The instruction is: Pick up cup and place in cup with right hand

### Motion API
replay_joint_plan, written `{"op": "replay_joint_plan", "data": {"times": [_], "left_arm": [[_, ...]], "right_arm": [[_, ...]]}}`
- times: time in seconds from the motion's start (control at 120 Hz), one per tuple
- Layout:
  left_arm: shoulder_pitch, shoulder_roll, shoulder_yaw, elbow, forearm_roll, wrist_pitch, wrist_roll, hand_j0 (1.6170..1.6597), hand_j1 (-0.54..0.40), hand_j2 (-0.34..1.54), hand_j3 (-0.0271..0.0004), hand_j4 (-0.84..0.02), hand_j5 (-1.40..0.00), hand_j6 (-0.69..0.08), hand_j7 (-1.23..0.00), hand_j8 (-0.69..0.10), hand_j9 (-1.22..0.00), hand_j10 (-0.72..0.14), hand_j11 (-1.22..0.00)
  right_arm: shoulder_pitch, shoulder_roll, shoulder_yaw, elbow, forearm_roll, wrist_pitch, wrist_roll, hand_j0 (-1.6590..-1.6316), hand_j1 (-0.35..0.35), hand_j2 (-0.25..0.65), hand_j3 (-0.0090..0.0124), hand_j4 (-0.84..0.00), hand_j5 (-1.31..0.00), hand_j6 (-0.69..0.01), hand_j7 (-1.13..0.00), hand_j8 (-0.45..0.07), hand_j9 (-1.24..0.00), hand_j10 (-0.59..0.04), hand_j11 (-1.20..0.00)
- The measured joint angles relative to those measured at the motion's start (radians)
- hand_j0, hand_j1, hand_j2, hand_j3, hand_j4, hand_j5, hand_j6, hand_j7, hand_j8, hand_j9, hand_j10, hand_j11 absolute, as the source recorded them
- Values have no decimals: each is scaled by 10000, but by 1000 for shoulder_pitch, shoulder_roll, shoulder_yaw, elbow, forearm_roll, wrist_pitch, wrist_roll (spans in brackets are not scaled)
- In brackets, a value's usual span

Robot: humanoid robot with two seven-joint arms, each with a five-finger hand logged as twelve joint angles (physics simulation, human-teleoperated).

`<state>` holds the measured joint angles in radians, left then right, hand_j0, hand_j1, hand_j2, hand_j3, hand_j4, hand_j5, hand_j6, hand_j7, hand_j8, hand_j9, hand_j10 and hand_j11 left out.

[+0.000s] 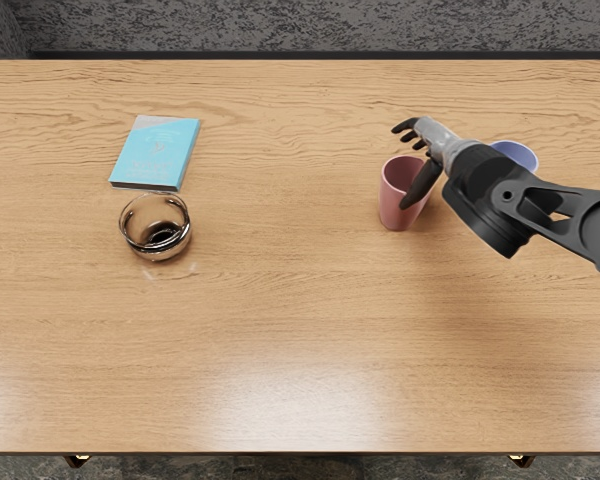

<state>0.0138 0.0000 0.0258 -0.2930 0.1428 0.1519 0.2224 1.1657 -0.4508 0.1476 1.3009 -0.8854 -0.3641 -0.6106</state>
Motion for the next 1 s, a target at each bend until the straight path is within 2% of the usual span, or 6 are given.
{"op": "replay_joint_plan", "data": {"times": [0.158,0.275,0.675,0.792,0.867,1.0], "left_arm": [[0,0,0,0,0,0,0,16581,3489,0,-1,0,-1,0,-1,1,-1,1,-1],[0,0,0,0,0,0,0,16581,3489,0,-1,0,-1,1,-1,1,-1,1,-1],[0,0,0,0,0,0,0,16581,3489,0,-1,0,-1,1,0,1,-1,1,-1],[0,0,0,0,0,0,0,16581,3489,0,-1,0,-1,1,-1,1,-1,1,-1],[0,0,0,0,0,0,0,16581,3489,1,-1,0,-2,1,-1,1,-1,1,-2],[0,0,0,0,0,0,0,16581,3488,1,-1,1,-2,1,-2,1,-2,1,-2]], "right_arm": [[1,10,-5,-9,3,2,0,-16570,-762,-889,0,-2471,-3440,-2573,-3311,-2480,-3440,-2471,-3444],[1,12,-6,-11,4,9,0,-16565,-557,-1197,0,-2644,-3756,-2777,-3580,-2656,-3755,-2648,-3760],[7,11,-2,-11,16,65,0,-16577,363,-715,0,-3336,-4292,-3346,-4293,-3405,-4331,-3312,-4330],[4,11,-1,-11,15,73,0,-16573,579,-470,0,-3666,-4493,-3613,-4597,-3096,-4678,-3547,-4677],[3,12,0,-11,14,75,0,-16574,1026,240,3,-3882,-4635,-3569,-4805,-2765,-4923,-3308,-4955],[2,12,0,-11,13,76,0,-16556,1025,205,-4,-4266,-4832,-3476,-5142,-2519,-5338,-3038,-5371]]}}
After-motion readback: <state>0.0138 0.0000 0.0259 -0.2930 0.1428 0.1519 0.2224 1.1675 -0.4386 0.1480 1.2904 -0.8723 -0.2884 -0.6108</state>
